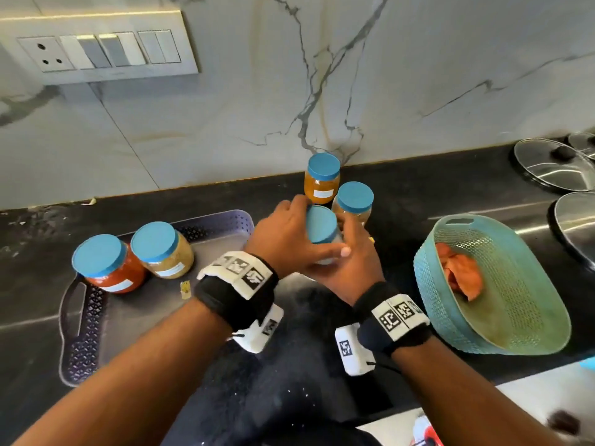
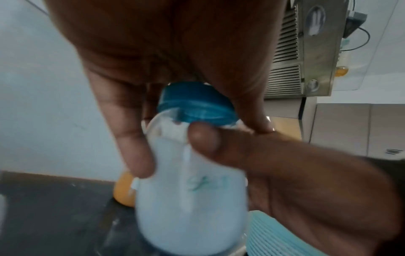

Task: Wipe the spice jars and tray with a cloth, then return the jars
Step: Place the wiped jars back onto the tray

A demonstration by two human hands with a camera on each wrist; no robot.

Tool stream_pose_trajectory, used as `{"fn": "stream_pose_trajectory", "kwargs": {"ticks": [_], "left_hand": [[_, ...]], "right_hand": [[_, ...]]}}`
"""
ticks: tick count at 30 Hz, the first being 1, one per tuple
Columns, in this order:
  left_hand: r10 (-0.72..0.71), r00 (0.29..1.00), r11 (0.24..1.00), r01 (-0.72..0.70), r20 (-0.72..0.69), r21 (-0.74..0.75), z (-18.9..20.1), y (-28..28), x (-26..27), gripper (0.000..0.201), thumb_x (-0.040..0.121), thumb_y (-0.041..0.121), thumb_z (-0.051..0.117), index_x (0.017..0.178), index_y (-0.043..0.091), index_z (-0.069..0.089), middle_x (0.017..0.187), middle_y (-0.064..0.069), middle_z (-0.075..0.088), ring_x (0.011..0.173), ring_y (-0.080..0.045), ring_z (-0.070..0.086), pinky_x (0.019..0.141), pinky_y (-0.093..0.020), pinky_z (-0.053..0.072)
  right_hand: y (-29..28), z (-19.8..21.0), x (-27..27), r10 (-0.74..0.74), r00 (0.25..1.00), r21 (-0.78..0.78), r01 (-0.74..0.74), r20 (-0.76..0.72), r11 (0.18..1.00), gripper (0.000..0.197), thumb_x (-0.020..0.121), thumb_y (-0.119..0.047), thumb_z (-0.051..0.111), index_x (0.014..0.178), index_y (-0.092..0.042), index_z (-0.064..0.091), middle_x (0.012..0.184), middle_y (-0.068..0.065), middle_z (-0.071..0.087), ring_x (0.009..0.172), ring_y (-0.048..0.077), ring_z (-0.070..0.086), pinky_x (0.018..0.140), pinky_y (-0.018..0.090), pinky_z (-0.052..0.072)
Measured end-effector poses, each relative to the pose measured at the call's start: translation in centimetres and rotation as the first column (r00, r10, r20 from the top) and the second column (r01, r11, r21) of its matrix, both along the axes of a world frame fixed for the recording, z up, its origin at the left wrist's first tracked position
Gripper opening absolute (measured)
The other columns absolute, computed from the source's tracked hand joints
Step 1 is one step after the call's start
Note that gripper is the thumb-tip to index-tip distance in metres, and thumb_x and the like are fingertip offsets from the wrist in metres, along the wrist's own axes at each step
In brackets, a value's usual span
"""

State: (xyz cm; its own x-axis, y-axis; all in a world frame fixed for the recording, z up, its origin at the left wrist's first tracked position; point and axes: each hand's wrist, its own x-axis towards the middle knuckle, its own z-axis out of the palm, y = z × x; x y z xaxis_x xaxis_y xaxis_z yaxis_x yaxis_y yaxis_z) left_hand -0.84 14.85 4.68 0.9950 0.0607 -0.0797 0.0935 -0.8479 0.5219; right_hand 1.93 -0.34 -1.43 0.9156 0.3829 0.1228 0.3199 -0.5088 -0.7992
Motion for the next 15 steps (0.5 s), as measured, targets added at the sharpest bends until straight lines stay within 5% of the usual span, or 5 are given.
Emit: {"fn": "stream_pose_trajectory", "kwargs": {"ticks": [3,7,11,13,15], "left_hand": [[-0.014,0.998,0.992,0.022,0.064,-0.125,1.7,5.9,-1.9,0.080,0.072,0.058,0.081,0.134,0.021,0.048,0.122,0.005,0.060,0.102,-0.009,0.056,0.089,-0.029,0.048],[-0.132,0.991,0.935,0.124,0.001,-0.332,4.0,13.1,-5.2,0.074,0.070,0.039,0.089,0.132,0.035,0.050,0.129,0.014,0.060,0.116,-0.004,0.059,0.103,-0.038,0.050],[-0.175,0.984,0.862,0.138,-0.030,-0.487,5.1,16.3,-6.7,0.076,0.063,0.018,0.083,0.132,0.033,0.055,0.133,0.007,0.057,0.124,-0.014,0.057,0.103,-0.036,0.049],[-0.111,0.993,0.892,0.089,-0.025,-0.443,5.0,17.2,-7.2,0.070,0.073,0.035,0.081,0.137,0.035,0.051,0.141,0.005,0.049,0.130,-0.014,0.050,0.111,-0.041,0.042],[0.026,0.995,0.972,-0.046,-0.092,-0.232,4.6,17.5,-7.4,0.079,0.080,0.071,0.064,0.144,0.032,0.041,0.144,0.001,0.043,0.128,-0.015,0.047,0.113,-0.042,0.039]], "right_hand": [[2.2,1.7,-0.1,0.160,0.987,0.022,-0.160,0.021,0.987,0.095,0.056,-0.052,0.089,0.137,-0.024,0.046,0.127,-0.005,0.052,0.116,0.010,0.053,0.098,0.033,0.052],[5.2,3.7,-0.3,0.442,0.874,0.095,-0.432,-0.202,0.897,0.098,0.066,-0.029,0.092,0.148,-0.029,0.038,0.138,-0.011,0.050,0.124,0.003,0.052,0.098,0.029,0.054],[10.5,4.5,-1.7,0.520,0.823,0.146,-0.499,-0.229,0.854,0.102,0.059,-0.023,0.095,0.143,-0.035,0.038,0.128,-0.013,0.060,0.117,0.007,0.059,0.098,0.033,0.053],[12.6,4.5,-2.6,0.447,0.875,0.122,-0.431,-0.184,0.894,0.098,0.056,-0.026,0.095,0.135,-0.038,0.040,0.123,-0.015,0.060,0.111,0.006,0.060,0.095,0.034,0.054],[14.4,4.4,-3.5,0.335,0.940,0.063,-0.331,-0.065,0.941,0.096,0.051,-0.031,0.095,0.132,-0.034,0.042,0.122,-0.014,0.057,0.109,0.007,0.058,0.093,0.031,0.052]]}}
